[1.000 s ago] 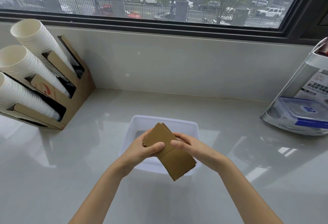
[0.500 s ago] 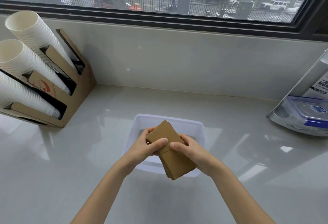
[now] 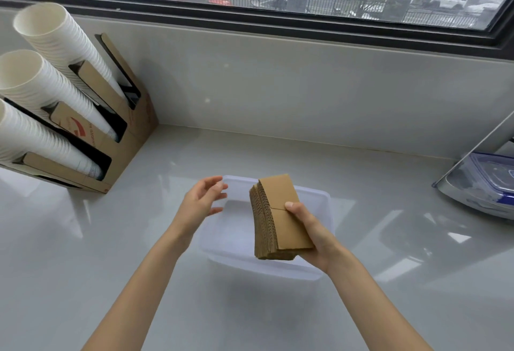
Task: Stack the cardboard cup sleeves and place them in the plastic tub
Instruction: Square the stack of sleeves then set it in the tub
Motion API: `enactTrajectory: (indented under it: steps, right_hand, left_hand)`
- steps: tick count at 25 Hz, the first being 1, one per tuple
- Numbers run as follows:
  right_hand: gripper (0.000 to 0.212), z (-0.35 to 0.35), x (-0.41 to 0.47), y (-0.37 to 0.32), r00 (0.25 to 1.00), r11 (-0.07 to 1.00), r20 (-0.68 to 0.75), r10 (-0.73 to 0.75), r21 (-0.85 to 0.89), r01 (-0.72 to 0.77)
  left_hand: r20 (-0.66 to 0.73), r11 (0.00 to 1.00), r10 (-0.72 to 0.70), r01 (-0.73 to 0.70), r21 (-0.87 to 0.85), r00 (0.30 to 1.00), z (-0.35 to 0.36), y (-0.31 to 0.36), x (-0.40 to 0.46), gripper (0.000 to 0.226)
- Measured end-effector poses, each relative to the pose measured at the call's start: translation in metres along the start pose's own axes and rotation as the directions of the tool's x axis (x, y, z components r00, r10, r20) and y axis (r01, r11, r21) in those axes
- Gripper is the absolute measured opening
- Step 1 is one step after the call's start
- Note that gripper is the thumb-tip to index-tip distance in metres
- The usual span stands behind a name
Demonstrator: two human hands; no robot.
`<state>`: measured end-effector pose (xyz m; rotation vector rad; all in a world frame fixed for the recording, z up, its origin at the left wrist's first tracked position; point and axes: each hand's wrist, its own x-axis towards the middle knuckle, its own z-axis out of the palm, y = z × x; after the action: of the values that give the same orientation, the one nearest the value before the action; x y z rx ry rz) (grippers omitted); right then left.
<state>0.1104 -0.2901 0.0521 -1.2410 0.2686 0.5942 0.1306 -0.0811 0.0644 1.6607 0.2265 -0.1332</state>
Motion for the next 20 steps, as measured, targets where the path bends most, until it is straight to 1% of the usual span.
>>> enactTrajectory:
  steps: [2,3,8,12,14,17,20]
  right_hand:
    - [0.022,0.0,0.008,-0.002,1.0,1.0,-0.014,0.011,-0.004,-0.011]
    - [0.022,0.0,0.011,-0.002,0.999,1.0,-0.026,0.02,-0.003,-0.02]
    - [0.023,0.007,0.032,0.002,0.993,0.997,-0.094,0.077,0.019,-0.076]
    - [0.025,0.017,0.053,0.008,0.98,0.989,-0.134,0.146,0.014,-0.146]
    - [0.037,0.022,0.064,0.014,0.971,0.985,-0.169,0.172,-0.006,-0.175]
    - [0.055,0.028,0.079,0.026,0.953,0.976,-0.22,0.208,-0.019,-0.217]
    - [0.059,0.034,0.091,0.034,0.941,0.967,-0.249,0.228,-0.058,-0.249]
  left_hand:
    - [-0.093,0.999,-0.011,0.015,0.045,0.996,-0.01,-0.008,0.007,0.033]
    - [-0.119,0.997,-0.026,0.035,0.073,0.993,-0.013,-0.013,0.01,0.034]
    - [-0.168,0.977,-0.147,0.17,0.132,0.975,-0.015,-0.04,0.017,0.038]
    - [-0.143,0.97,-0.212,0.226,0.088,0.967,-0.007,-0.05,0.017,0.042]
    - [-0.108,0.972,-0.228,0.233,0.038,0.968,-0.005,-0.053,0.018,0.042]
    - [-0.084,0.979,-0.205,0.206,0.007,0.975,0.0,-0.054,0.018,0.039]
    - [-0.069,0.979,-0.202,0.2,-0.03,0.977,0.004,-0.053,0.017,0.04]
